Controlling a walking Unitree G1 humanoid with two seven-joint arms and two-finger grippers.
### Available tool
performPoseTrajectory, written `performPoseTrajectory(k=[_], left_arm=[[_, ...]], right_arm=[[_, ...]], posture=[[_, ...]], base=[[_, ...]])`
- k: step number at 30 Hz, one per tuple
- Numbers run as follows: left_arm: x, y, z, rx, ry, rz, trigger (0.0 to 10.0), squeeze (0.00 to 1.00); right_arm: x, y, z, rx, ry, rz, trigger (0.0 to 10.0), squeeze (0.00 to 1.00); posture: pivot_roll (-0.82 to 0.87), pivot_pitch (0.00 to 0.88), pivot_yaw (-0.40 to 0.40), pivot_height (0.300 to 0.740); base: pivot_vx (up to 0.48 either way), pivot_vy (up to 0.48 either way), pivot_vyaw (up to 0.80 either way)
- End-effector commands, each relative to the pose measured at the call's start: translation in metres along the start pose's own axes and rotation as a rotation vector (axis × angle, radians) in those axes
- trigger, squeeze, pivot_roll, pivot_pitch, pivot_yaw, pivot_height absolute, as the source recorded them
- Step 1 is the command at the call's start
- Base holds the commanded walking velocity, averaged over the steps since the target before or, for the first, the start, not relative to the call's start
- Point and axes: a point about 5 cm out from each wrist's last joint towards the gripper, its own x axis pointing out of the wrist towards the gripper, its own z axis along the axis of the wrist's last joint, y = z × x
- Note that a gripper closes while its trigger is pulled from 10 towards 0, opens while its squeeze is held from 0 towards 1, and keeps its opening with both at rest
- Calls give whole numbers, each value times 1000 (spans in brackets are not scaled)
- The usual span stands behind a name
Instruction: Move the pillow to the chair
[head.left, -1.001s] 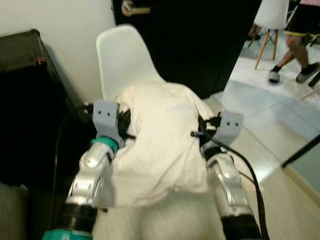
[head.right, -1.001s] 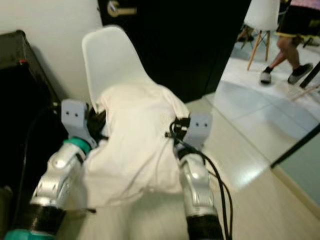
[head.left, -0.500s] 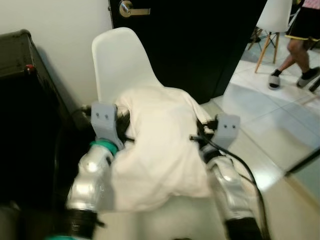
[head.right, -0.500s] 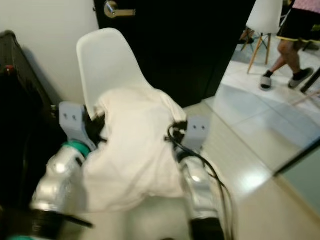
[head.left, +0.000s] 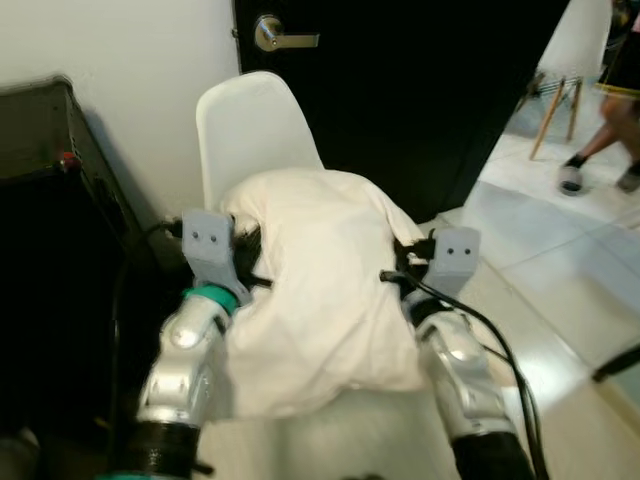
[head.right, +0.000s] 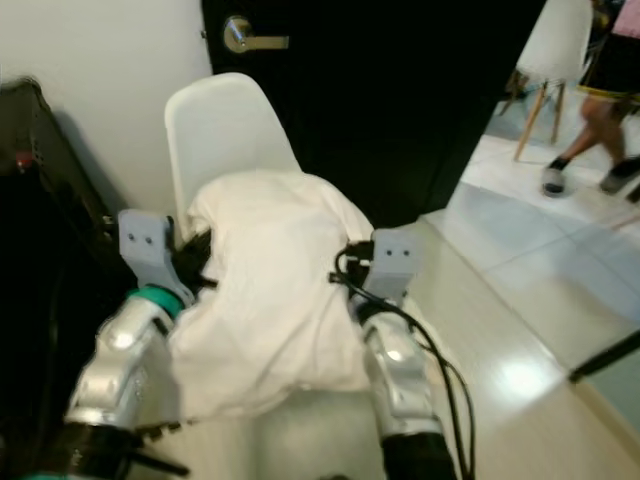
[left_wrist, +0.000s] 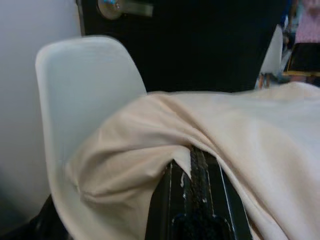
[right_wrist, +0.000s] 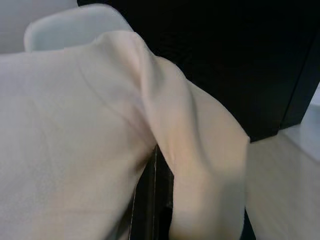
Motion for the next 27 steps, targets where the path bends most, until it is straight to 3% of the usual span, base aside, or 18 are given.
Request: performPoseTrajectory(k=[1, 27], left_arm=[[4, -10, 13, 15, -61, -64, 10000, 0], [2, -12, 9, 11, -44, -64, 10000, 0]], right_arm=[[3, 18, 7, 13, -33, 78, 10000, 0], [2, 21, 2, 4, 4, 111, 10000, 0]], posture=[[54, 0, 33, 740], [55, 0, 20, 740]], base=[[375, 0, 0], [356, 0, 0]])
